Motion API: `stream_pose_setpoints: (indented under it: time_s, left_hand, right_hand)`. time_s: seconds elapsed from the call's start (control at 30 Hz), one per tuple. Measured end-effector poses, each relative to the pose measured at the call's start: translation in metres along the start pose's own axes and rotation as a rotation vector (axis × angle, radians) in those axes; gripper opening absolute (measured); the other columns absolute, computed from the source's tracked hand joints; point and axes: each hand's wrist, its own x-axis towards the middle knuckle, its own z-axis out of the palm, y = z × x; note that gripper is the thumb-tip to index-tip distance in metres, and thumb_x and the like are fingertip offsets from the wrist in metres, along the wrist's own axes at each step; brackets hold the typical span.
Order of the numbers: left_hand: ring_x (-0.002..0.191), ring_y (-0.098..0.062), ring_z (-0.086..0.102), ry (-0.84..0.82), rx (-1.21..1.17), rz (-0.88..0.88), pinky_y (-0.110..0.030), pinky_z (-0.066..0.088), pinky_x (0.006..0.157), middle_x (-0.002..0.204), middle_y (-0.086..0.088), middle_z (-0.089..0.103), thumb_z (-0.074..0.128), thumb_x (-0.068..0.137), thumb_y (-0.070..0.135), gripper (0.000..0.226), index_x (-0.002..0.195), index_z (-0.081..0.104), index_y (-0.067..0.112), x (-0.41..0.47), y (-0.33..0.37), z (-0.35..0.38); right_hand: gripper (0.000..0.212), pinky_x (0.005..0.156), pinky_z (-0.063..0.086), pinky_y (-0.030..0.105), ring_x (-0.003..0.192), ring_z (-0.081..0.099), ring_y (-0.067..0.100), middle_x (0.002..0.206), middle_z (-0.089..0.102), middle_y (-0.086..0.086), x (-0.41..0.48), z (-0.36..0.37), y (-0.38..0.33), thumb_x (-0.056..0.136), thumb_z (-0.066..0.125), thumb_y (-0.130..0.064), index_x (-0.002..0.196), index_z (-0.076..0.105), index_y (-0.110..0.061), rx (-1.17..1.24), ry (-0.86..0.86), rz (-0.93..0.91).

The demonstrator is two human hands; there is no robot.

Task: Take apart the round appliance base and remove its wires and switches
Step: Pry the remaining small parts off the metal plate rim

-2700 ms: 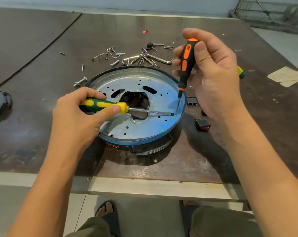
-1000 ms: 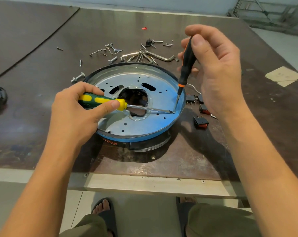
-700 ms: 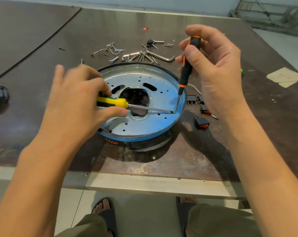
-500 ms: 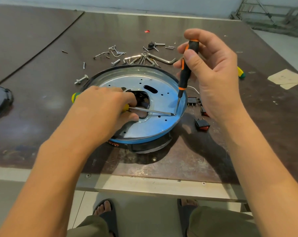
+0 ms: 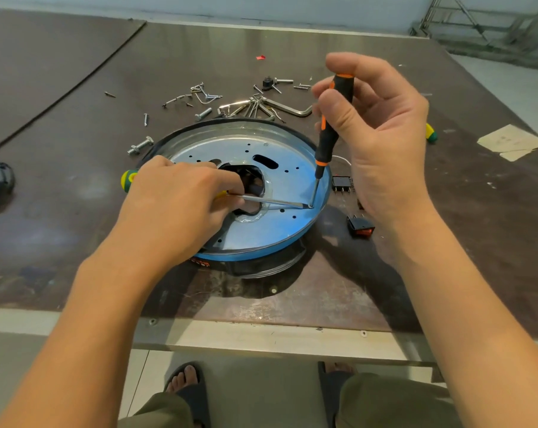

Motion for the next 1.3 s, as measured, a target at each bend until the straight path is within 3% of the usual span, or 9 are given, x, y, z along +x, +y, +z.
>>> stream_pose_setpoints:
  time_s: [0.2, 0.33, 0.4, 0.6, 0.83, 1.0, 1.2, 1.3]
  left_hand:
    - [0.059, -0.022, 0.051, 0.033, 0.017, 0.009, -0.024, 0.019, 0.054, 0.067, 0.007, 0.064, 0.054, 0.092, 0.052, 0.022, 0.09, 0.069, 0.036, 0.0, -0.001, 0.002]
    - [0.054, -0.02, 0.042, 0.063, 0.05, 0.005, -0.017, 0.013, 0.054, 0.059, 0.007, 0.059, 0.059, 0.091, 0.049, 0.018, 0.086, 0.068, 0.035, 0.0, 0.0, 0.002]
    - [0.055, -0.021, 0.042, 0.057, 0.052, 0.01, -0.017, 0.014, 0.054, 0.061, 0.007, 0.06, 0.059, 0.091, 0.049, 0.017, 0.087, 0.067, 0.035, 0.0, 0.0, 0.003]
    - [0.054, -0.022, 0.046, 0.048, 0.043, 0.011, -0.018, 0.016, 0.054, 0.06, 0.006, 0.06, 0.059, 0.092, 0.048, 0.014, 0.09, 0.067, 0.037, 0.0, -0.001, 0.005]
    - [0.062, -0.022, 0.058, 0.045, -0.009, -0.04, -0.018, 0.03, 0.049, 0.064, 0.008, 0.066, 0.058, 0.087, 0.056, 0.022, 0.095, 0.075, 0.044, 0.0, -0.006, 0.008]
    - [0.065, -0.021, 0.061, 0.034, -0.037, -0.042, -0.023, 0.044, 0.052, 0.07, 0.008, 0.07, 0.059, 0.088, 0.053, 0.022, 0.099, 0.075, 0.045, 0.0, -0.007, 0.009]
    - [0.061, -0.019, 0.057, 0.051, -0.037, -0.075, -0.02, 0.035, 0.048, 0.067, 0.01, 0.068, 0.061, 0.088, 0.051, 0.018, 0.099, 0.075, 0.048, -0.001, -0.003, 0.008]
    - [0.058, -0.018, 0.055, 0.046, -0.054, -0.089, -0.021, 0.036, 0.048, 0.064, 0.01, 0.066, 0.063, 0.087, 0.051, 0.017, 0.099, 0.075, 0.048, -0.002, -0.002, 0.006]
  right_hand:
    - [0.026, 0.079, 0.053, 0.047, 0.09, 0.066, 0.028, 0.108, 0.069, 0.019, -0.001, 0.001, 0.001, 0.105, 0.041, -0.003, 0.128, 0.052, -0.002, 0.075, 0.003, 0.096]
    - [0.016, 0.072, 0.055, 0.048, 0.08, 0.054, 0.024, 0.091, 0.058, 0.002, -0.001, 0.005, 0.002, 0.102, 0.057, -0.009, 0.117, 0.058, -0.004, 0.007, 0.046, 0.042]
    - [0.022, 0.075, 0.055, 0.053, 0.08, 0.053, 0.022, 0.087, 0.057, -0.004, 0.0, 0.004, 0.002, 0.099, 0.063, -0.006, 0.12, 0.06, -0.001, -0.032, 0.038, -0.003]
    - [0.028, 0.082, 0.055, 0.034, 0.093, 0.064, 0.024, 0.099, 0.064, 0.016, -0.001, 0.001, -0.004, 0.104, 0.045, 0.003, 0.131, 0.054, 0.001, 0.08, -0.007, 0.088]
    - [0.024, 0.082, 0.056, 0.052, 0.088, 0.065, 0.026, 0.097, 0.066, 0.02, -0.002, 0.006, -0.009, 0.101, 0.057, -0.001, 0.125, 0.058, 0.001, -0.003, -0.045, 0.063]
    - [0.028, 0.081, 0.05, 0.049, 0.091, 0.065, 0.028, 0.108, 0.067, 0.02, 0.001, -0.001, -0.008, 0.109, 0.038, -0.004, 0.133, 0.051, 0.001, 0.03, -0.089, 0.124]
    - [0.018, 0.079, 0.054, 0.052, 0.093, 0.06, 0.03, 0.106, 0.064, 0.018, 0.002, -0.003, -0.005, 0.107, 0.043, -0.011, 0.114, 0.059, -0.006, -0.023, -0.018, 0.081]
    - [0.016, 0.075, 0.053, 0.06, 0.087, 0.053, 0.03, 0.091, 0.059, 0.004, 0.004, -0.003, -0.003, 0.104, 0.055, -0.008, 0.117, 0.063, -0.004, -0.097, 0.003, 0.005]
